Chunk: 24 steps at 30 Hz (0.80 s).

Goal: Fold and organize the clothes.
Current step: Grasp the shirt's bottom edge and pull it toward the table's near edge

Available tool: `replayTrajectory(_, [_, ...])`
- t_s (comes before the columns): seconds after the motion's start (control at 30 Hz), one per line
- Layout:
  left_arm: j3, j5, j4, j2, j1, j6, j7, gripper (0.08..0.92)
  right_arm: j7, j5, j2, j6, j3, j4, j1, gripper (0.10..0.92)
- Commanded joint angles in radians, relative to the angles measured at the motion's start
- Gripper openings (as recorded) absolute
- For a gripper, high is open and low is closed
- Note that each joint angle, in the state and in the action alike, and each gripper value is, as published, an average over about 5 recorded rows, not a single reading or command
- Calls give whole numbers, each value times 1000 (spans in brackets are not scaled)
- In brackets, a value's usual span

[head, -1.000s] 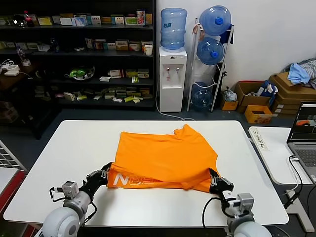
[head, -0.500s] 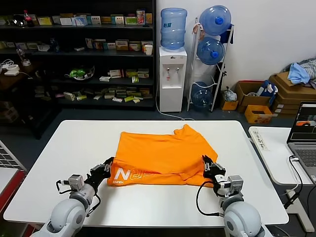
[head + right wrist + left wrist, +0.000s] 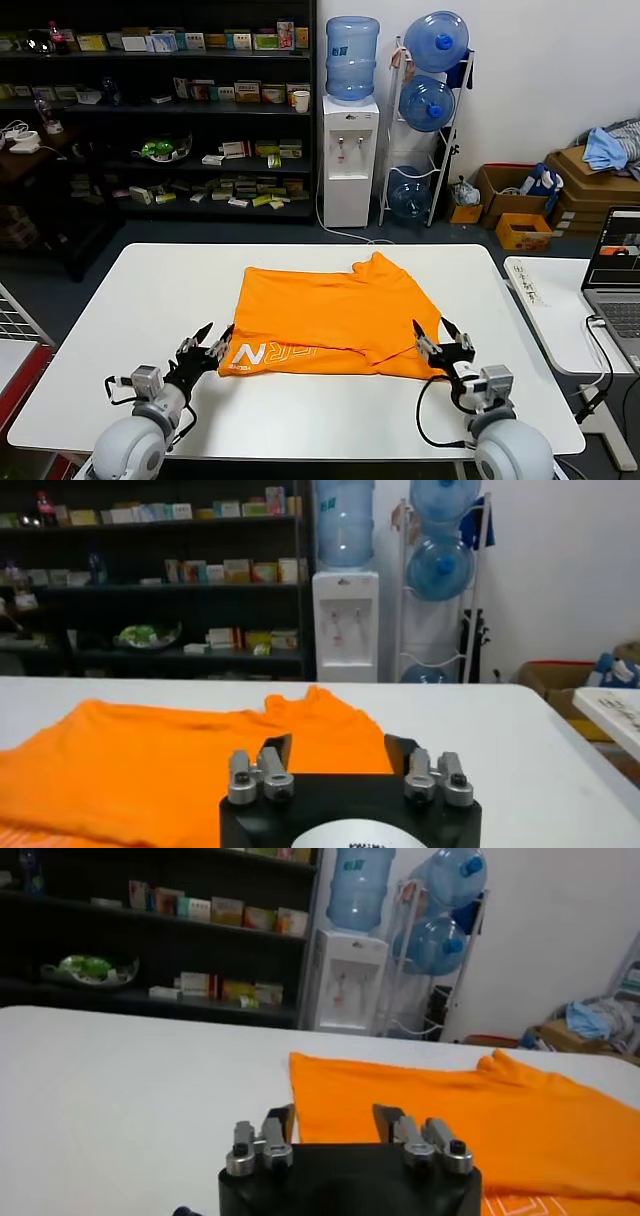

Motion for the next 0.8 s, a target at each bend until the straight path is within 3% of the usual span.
replayTrajectory(0.03, [-36, 76, -12, -31, 179, -42, 38, 686, -73, -22, -13, 10, 123, 32, -246, 803])
replayTrajectory(0.17, [-35, 119, 38, -47, 153, -91, 66, 791, -87, -25, 1, 2, 112, 6, -236, 821])
replayTrajectory(0.27, [-33, 118, 54, -51, 126, -97, 73, 818, -88, -25, 8, -5, 95, -8, -207, 822])
replayTrajectory(0.8, [-12, 63, 56, -43, 75, -46, 54, 823, -74, -10, 34, -32, 16, -52, -52, 823])
